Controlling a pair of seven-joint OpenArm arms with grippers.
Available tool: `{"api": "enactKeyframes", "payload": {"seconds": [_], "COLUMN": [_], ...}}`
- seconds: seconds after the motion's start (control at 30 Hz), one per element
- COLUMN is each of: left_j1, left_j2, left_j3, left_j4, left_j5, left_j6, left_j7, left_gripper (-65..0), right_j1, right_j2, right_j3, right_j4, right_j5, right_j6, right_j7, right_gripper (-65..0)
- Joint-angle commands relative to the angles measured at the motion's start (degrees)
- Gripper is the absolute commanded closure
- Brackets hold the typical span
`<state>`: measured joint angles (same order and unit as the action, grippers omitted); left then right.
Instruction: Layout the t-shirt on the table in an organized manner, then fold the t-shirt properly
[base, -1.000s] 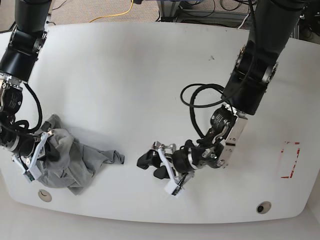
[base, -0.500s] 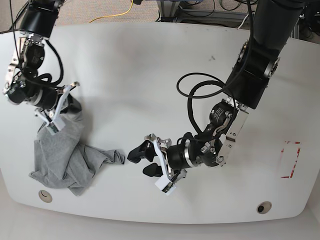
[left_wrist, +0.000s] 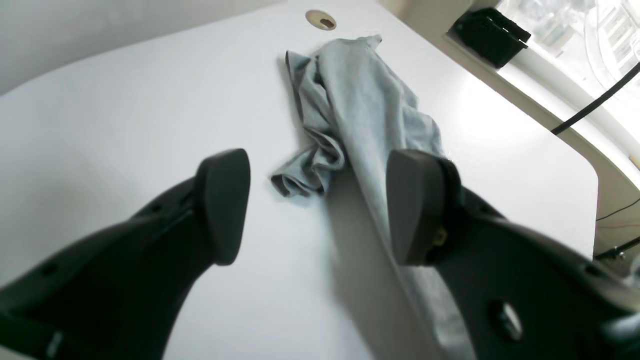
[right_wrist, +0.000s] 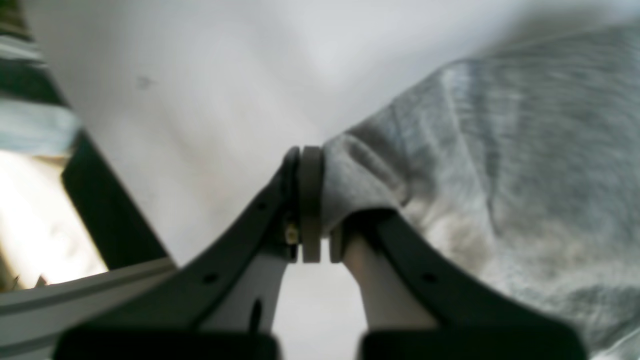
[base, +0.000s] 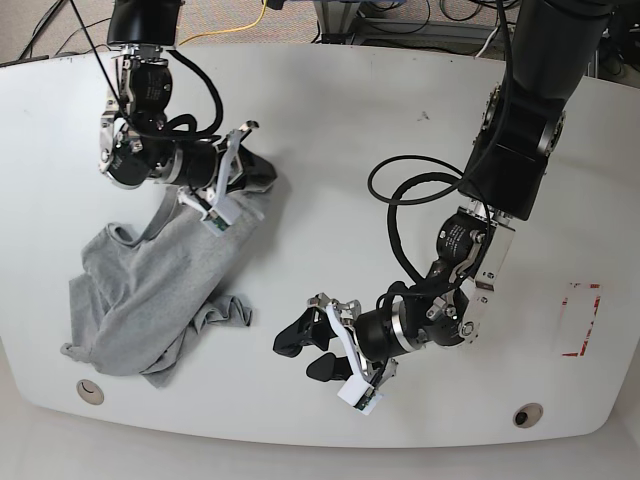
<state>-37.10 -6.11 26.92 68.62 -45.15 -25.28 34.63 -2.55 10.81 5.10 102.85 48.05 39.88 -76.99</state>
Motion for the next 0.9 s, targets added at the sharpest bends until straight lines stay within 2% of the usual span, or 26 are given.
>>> {"api": "enactKeyframes", "payload": {"seconds": [0.0,0.2,0.3,0.37,0.5,0.63,0.87], "left_j1": [-2.0,-1.9,-1.9,-1.7,-1.7,-1.6,0.8], "left_j2": [-0.2,-1.8,-1.8,-1.8,-1.9,-1.8,-1.1], "left_j3": [-0.5,-0.5,-0.5,-0.5,-0.5,-0.1,1.2], "left_j4": [1.1,1.1,1.1,1.1,1.1,1.1,0.9], "left_j5": [-1.0,-1.0,-1.0,-1.0,-1.0,-1.0,-3.0], "left_j6": [-0.1,-0.1,-0.1,-0.1,-0.1,-0.1,-0.1], "left_j7": [-1.4,-1.4,-1.4,-1.4,-1.4,-1.4,1.5], "left_gripper": [-40.3,-40.3,-40.3,-40.3,-40.3,-40.3,-40.3], "right_j1": [0.6,-0.3,-0.1,-0.2,-0.1,1.1,1.3], "right_j2": [-1.2,-4.2,-4.2,-4.2,-3.9,0.7,4.5], "right_j3": [-5.1,-14.6,-20.6,-21.9,-22.2,-19.7,-12.6], "right_j4": [1.1,1.2,1.2,1.3,1.3,1.5,4.4], "right_j5": [1.7,0.1,-3.1,-4.8,-5.2,-4.9,-4.8], "right_j6": [0.1,0.1,0.1,0.1,0.1,0.1,0.1], "right_j7": [1.1,1.0,1.0,1.0,0.9,1.0,1.0], "right_gripper": [0.0,0.0,0.0,0.0,0.0,0.0,0.0]}}
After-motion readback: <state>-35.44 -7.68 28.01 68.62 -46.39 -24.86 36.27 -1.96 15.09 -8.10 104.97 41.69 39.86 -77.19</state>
